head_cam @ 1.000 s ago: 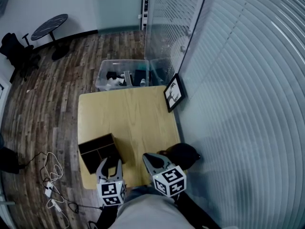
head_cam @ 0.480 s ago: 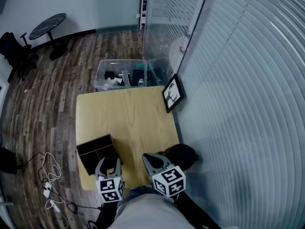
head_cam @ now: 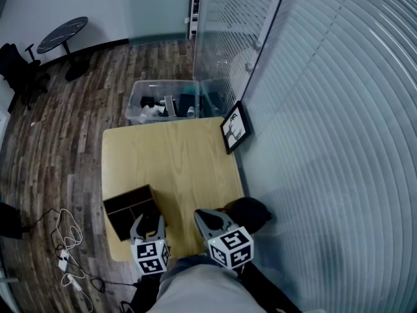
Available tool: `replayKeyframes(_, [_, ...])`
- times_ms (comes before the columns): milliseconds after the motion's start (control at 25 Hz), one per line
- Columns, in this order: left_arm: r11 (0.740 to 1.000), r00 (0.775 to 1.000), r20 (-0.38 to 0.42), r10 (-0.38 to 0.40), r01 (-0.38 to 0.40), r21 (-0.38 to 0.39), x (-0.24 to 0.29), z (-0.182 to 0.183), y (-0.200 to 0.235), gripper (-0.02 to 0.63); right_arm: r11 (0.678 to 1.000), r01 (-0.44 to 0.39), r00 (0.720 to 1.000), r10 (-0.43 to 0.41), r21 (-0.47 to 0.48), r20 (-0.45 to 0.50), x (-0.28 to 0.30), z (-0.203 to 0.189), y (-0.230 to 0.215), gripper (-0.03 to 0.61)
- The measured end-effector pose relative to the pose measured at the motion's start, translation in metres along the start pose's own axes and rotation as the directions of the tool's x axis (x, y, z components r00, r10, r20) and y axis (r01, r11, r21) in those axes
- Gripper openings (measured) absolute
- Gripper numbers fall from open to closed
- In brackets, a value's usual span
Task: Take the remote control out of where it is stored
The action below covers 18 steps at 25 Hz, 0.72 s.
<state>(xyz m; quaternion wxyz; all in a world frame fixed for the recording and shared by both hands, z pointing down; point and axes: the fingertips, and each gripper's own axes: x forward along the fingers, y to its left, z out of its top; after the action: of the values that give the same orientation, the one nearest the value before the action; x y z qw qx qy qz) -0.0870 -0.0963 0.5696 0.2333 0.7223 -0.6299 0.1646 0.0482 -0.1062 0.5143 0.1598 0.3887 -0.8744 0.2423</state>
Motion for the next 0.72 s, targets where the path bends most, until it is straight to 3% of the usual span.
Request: replayKeyframes(720, [1.000,0.999,-0.040,-0.011,0.011,0.011,0.018,-0.012,-0.001,0.189,1.000,0.013,1.000,-0.013,0.002,-0.001,0.007,-0.002,-0.007,0.005])
